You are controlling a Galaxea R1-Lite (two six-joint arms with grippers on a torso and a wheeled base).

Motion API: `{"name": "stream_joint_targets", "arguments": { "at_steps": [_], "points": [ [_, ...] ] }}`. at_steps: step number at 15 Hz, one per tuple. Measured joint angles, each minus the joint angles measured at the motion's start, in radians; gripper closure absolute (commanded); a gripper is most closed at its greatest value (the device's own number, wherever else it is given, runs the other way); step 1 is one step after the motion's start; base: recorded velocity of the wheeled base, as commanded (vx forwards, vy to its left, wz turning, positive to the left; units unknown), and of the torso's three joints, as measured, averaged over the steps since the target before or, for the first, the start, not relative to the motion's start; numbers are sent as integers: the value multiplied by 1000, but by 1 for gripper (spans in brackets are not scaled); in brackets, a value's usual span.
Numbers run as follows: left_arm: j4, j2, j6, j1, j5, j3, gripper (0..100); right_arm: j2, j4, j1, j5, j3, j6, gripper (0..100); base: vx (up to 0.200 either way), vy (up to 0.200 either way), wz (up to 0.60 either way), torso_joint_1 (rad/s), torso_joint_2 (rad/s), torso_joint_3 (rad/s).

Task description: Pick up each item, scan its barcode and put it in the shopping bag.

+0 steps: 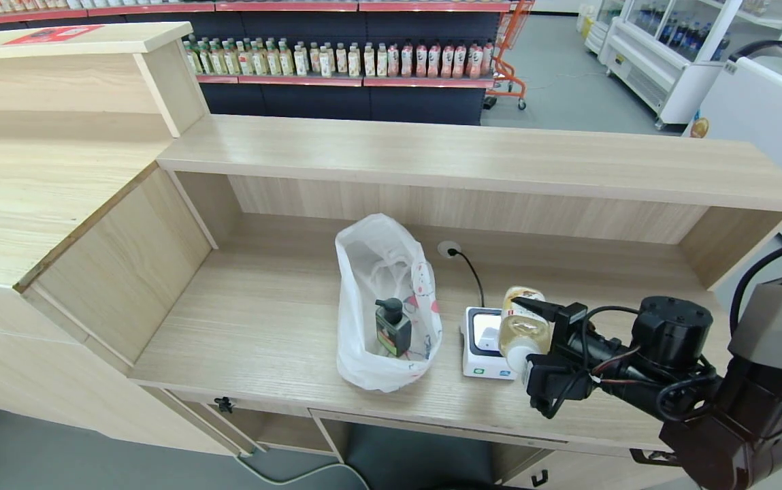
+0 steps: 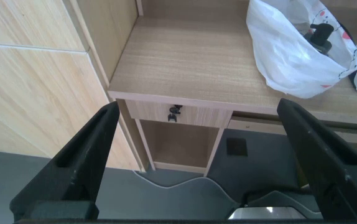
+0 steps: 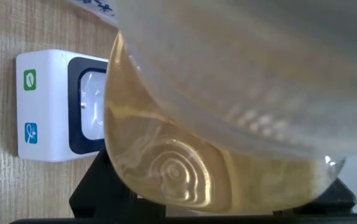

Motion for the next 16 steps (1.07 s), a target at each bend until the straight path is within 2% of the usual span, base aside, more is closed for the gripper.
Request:
{"name": "stream_joint_targets", "arguments": {
  "at_steps": [16],
  "points": [
    [0, 0, 0, 0, 0, 0, 0, 25, 0, -3, 28, 11, -47, 100, 0, 0, 0, 0, 0, 0]
  ]
}}
